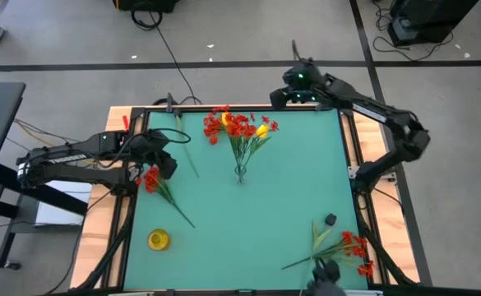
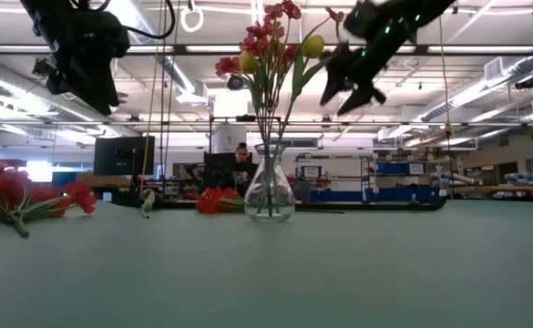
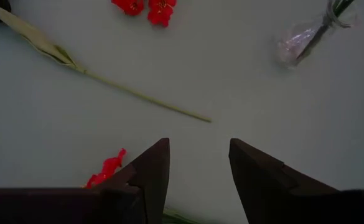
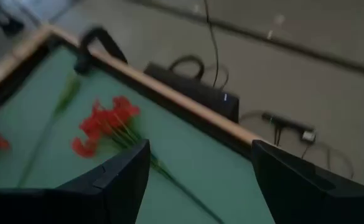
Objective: Sort flowers into vase by color
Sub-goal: Put the red flowers into the transparent vase
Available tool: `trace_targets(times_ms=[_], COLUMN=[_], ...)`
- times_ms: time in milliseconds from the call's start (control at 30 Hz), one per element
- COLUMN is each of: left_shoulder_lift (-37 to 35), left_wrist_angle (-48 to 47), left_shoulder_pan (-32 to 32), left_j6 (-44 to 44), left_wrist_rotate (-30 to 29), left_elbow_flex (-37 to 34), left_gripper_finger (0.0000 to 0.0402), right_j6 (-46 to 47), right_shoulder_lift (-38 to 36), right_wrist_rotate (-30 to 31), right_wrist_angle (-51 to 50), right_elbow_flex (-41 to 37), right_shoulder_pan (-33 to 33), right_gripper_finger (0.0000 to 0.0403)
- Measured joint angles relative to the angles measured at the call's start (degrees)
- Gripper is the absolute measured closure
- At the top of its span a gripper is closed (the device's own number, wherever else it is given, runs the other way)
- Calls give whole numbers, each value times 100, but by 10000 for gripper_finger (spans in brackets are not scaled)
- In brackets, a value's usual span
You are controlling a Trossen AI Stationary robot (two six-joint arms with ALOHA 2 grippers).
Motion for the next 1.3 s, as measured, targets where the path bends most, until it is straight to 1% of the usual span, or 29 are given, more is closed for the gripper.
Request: trace_targets(times_ms=[100, 233, 300, 400, 533, 633, 800, 867, 967, 1133, 1200, 1300], left_shoulder_lift=[0, 0, 0, 2, 4, 4, 13, 13, 13, 13, 13, 13], left_wrist_angle=[0, 2, 2, 5, 9, 12, 44, 44, 46, 46, 46, 48], left_shoulder_pan=[4, 4, 4, 4, 4, 4, 4, 4, 2, -2, -2, -2], left_j6=[-180, -585, -738, -908, -1159, -1485, -1796, -1953, -2102, -2350, -2442, -2485], left_wrist_rotate=[-40, -156, -203, -361, -419, -419, -419, -421, -421, -419, -419, -419], left_elbow_flex=[0, 0, 0, 0, 0, 0, 0, 0, 0, 0, 0, 0], left_gripper_finger=[230, 230, 230, 230, 230, 230, 230, 230, 230, 230, 230, 230], right_j6=[-318, -825, -1011, -1222, -1538, -1872, -2626, -2904, -3244, -3775, -3898, -3961], right_shoulder_lift=[558, 1290, 1629, 2012, 2356, 2575, 3038, 3233, 3536, 4090, 4239, 4403], right_wrist_rotate=[-621, -1371, -1646, -1822, -1834, -1801, -1093, -983, -950, -1006, -1110, -1066], right_wrist_angle=[88, 178, 181, 187, 244, 124, -396, -605, -874, -1677, -1981, -2114], right_elbow_flex=[0, 0, -2, -2, 0, 179, 782, 1097, 1561, 2352, 2566, 2729], right_shoulder_pan=[-282, -386, -322, -151, 88, 229, 413, 427, 420, 433, 446, 476], right_gripper_finger=[117, 118, 122, 131, 150, 165, 186, 194, 207, 227, 233, 238])
